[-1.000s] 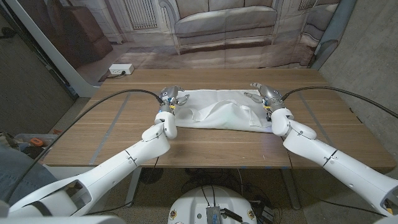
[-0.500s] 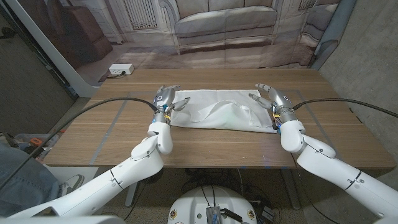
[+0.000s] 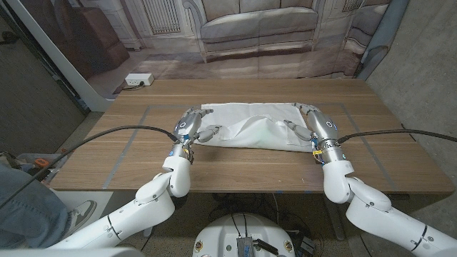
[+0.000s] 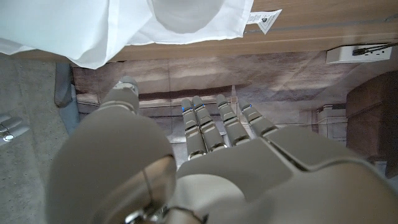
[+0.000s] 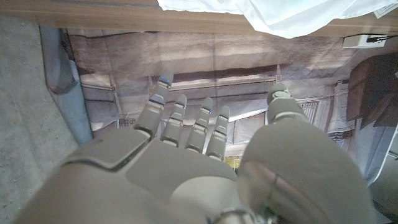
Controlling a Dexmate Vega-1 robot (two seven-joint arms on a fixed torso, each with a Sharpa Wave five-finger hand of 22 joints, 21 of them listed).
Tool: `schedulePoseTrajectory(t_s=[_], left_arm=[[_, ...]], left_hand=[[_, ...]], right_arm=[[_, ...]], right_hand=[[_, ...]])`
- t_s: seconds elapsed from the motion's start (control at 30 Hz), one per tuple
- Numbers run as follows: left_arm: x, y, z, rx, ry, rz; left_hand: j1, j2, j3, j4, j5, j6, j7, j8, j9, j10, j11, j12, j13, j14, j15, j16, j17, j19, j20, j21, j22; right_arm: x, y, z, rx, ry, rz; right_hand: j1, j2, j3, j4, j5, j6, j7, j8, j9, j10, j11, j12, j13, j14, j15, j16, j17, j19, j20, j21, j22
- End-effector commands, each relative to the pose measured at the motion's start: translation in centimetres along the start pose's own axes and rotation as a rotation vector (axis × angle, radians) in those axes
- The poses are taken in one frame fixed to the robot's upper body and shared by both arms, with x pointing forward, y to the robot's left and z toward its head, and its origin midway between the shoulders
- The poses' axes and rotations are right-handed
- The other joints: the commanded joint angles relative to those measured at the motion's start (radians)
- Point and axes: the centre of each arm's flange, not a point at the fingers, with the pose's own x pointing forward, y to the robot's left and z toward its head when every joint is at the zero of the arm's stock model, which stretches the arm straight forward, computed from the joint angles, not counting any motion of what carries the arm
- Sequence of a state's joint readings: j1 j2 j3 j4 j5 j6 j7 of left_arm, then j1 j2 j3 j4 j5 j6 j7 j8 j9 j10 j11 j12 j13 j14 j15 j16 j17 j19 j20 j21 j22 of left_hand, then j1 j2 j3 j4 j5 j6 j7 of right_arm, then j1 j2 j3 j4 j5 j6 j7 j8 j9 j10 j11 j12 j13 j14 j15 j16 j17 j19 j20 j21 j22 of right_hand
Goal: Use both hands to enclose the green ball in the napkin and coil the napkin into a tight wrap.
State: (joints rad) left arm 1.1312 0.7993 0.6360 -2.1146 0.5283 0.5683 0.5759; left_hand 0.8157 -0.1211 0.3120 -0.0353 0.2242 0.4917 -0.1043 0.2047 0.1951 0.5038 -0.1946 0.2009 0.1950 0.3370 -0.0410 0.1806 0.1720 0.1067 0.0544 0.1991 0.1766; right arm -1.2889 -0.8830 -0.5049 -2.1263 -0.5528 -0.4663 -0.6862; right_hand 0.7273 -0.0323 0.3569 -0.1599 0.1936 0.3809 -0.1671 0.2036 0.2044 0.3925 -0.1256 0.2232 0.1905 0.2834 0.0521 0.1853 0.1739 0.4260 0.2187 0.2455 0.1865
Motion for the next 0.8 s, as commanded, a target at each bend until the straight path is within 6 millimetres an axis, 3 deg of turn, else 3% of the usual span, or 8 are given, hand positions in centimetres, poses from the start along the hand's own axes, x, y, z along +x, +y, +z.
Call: schedulePoseTrajectory(t_s=[0.03,0.4,0.53,0.73,0.8], left_arm=[[-1.9,-1.4,-1.0,0.050,-0.070,-0.027],[-3.4,-3.5,-2.2,0.044,-0.119,0.147],[-3.3,-3.3,-1.8,0.087,-0.138,0.149],[-2.7,-2.6,-1.1,0.200,-0.149,0.050],[-3.0,-2.6,-1.0,0.237,-0.158,0.054]], left_hand=[[0.027,-0.012,-0.002,-0.019,0.015,0.018,-0.026,0.013,0.003,0.019,-0.014,0.005,0.003,0.003,-0.109,0.004,0.000,0.013,0.006,0.005,0.003],[0.046,-0.020,-0.017,-0.036,0.034,0.080,-0.050,0.036,0.002,0.081,-0.021,0.014,0.004,0.063,-0.139,0.019,0.000,0.042,-0.032,0.010,0.003],[0.047,-0.022,-0.022,-0.039,0.039,0.081,-0.052,0.034,0.001,0.087,-0.022,0.011,0.004,0.067,-0.135,0.016,0.001,0.041,-0.007,0.008,0.003],[0.045,-0.024,-0.042,-0.043,0.055,-0.015,-0.051,-0.003,0.002,0.012,-0.020,-0.017,0.004,-0.007,-0.116,-0.007,0.003,-0.007,0.033,-0.009,0.003],[0.047,-0.028,-0.051,-0.046,0.059,-0.046,-0.053,-0.010,0.002,-0.018,-0.019,-0.021,0.004,-0.037,-0.113,-0.010,0.003,-0.025,0.042,-0.011,0.003]], right_arm=[[-3.8,2.2,2.2,-0.127,-0.086,-0.035],[-3.9,4.1,2.0,-0.092,-0.023,0.103],[-3.6,4.6,1.8,-0.091,0.000,0.145],[-3.2,5.1,1.4,-0.077,0.018,0.182],[-3.3,5.4,1.3,-0.075,0.017,0.176]], right_hand=[[0.007,-0.013,-0.007,0.003,0.009,0.014,-0.029,0.010,0.001,0.011,-0.028,0.008,0.000,0.001,-0.022,-0.002,0.005,-0.050,0.000,-0.028,-0.003],[0.014,-0.010,-0.006,0.006,0.013,0.024,-0.012,0.011,0.001,0.019,-0.006,0.009,0.000,0.015,-0.007,0.003,0.004,-0.013,-0.001,-0.018,-0.001],[0.013,-0.009,-0.008,0.009,0.013,0.028,-0.010,0.011,0.002,0.021,-0.003,0.010,0.000,0.029,0.000,0.008,0.004,0.005,-0.001,-0.013,0.000],[0.011,-0.010,-0.011,0.012,0.012,0.031,-0.008,0.012,0.002,0.029,0.000,0.012,0.000,0.036,-0.006,0.009,0.004,0.018,-0.001,-0.010,0.000],[0.019,-0.006,-0.011,0.011,0.013,0.037,-0.003,0.012,0.002,0.039,0.003,0.015,0.000,0.055,0.000,0.012,0.003,0.057,-0.002,0.001,0.001]])
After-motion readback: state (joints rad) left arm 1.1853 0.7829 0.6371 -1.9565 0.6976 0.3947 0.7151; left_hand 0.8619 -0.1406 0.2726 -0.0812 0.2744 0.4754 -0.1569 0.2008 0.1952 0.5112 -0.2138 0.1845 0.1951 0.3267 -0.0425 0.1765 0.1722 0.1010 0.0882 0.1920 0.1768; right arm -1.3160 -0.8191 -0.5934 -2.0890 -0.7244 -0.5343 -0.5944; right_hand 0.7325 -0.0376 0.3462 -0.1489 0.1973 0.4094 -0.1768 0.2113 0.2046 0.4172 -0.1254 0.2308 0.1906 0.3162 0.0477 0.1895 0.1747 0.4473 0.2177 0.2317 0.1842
